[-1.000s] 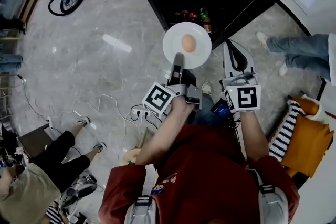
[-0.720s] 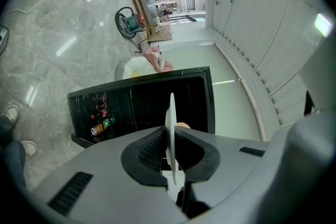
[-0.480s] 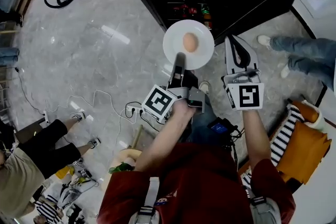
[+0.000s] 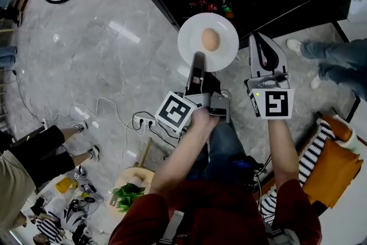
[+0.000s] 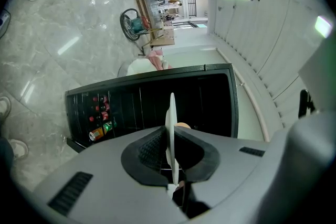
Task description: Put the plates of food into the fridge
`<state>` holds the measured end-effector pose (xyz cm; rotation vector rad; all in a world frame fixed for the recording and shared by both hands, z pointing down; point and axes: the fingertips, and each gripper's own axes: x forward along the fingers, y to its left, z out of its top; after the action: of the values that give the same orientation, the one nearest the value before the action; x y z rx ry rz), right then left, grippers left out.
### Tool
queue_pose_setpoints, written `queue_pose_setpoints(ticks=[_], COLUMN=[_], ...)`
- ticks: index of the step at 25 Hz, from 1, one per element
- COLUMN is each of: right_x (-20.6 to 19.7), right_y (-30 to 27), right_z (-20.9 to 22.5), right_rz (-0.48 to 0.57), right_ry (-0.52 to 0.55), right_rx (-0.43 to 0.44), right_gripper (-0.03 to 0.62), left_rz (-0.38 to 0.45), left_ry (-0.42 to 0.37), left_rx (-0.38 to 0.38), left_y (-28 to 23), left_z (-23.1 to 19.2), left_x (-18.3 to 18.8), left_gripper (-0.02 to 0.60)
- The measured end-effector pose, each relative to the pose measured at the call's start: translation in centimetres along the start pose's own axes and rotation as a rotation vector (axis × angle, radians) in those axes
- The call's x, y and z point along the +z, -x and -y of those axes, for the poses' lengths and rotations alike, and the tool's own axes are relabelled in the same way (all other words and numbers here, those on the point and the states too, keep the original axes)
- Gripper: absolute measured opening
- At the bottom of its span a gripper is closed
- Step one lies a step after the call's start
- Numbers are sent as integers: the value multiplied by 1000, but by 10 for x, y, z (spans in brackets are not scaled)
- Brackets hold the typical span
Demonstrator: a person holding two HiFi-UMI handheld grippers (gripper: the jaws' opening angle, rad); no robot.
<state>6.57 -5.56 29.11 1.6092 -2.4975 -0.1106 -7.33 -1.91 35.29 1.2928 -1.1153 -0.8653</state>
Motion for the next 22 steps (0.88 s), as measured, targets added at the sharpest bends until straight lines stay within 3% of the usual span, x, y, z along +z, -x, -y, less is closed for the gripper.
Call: queue_pose_setpoints(ticks=[22], right_x=[-101], right_y=[-46], right_z=[-2], right_rz=[10], right_ry=[-55], right_rx=[-24], right_gripper=[11], left_rz=[56], left_ry=[-10], left_rx=[-14], left_y=[-70], left_z=[-92], left_x=[17], left_gripper=[21])
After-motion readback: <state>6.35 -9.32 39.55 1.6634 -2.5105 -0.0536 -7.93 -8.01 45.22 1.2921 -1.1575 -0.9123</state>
